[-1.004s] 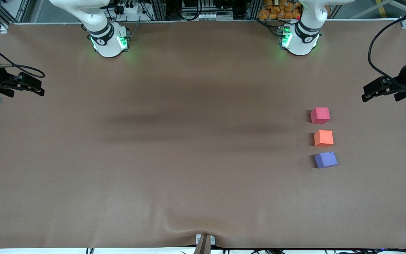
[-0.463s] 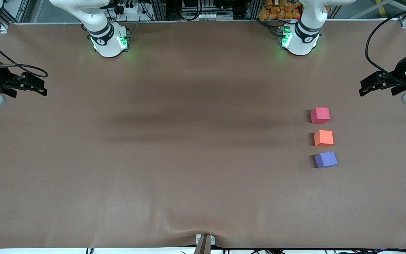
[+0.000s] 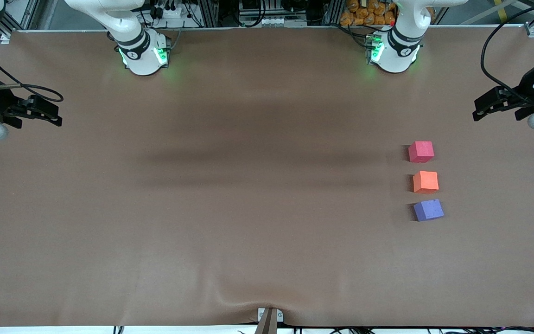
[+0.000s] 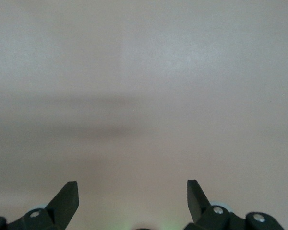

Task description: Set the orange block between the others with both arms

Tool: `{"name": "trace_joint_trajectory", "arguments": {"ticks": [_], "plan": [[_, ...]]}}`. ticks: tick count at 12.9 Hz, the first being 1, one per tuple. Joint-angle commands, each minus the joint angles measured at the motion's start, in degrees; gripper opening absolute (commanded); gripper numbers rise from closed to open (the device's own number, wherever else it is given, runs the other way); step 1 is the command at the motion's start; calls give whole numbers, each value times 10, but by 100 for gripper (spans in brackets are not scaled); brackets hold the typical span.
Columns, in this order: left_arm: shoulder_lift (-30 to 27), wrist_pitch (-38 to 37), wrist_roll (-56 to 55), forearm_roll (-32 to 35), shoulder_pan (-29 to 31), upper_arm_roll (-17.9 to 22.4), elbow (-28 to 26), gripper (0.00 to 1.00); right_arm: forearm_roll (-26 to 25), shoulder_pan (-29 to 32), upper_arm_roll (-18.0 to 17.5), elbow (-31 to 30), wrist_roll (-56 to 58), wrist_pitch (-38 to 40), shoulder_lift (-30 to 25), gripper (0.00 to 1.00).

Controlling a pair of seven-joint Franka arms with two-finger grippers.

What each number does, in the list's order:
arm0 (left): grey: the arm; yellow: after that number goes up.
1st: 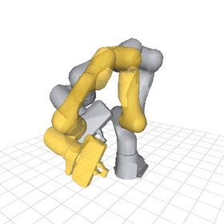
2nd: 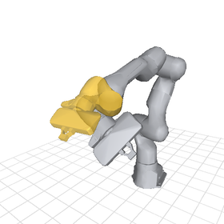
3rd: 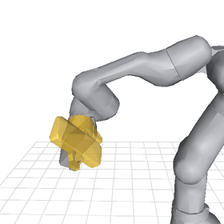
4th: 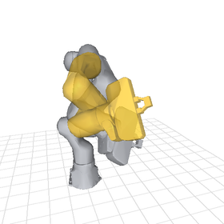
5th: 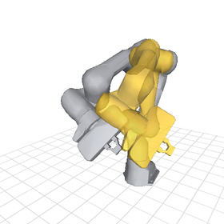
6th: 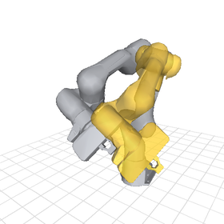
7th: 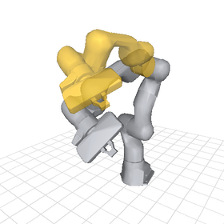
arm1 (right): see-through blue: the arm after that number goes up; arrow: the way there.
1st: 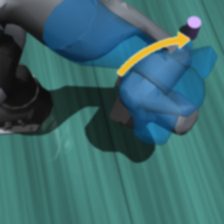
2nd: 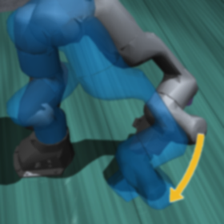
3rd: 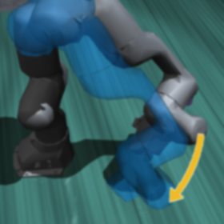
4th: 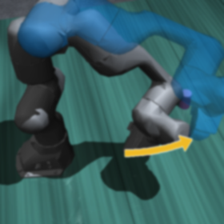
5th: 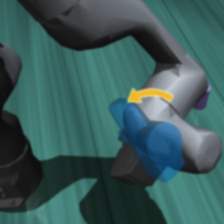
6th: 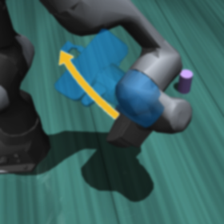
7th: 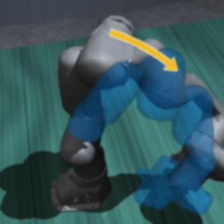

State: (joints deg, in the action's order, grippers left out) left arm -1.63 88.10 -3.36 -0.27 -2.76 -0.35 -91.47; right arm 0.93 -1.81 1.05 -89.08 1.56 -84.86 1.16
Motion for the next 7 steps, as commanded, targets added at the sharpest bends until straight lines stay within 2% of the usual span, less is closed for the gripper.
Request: {"name": "trace_joint_trajectory", "arguments": {"ticks": [1,7], "plan": [[-12,10,12,10,-4,5,-13,100,-9,-2,-2,-7,-8,-3,-9,100],[-6,8,0,10,-5,8,3,100,-9,-2,-1,-7,-8,-2,-9,100]]}}
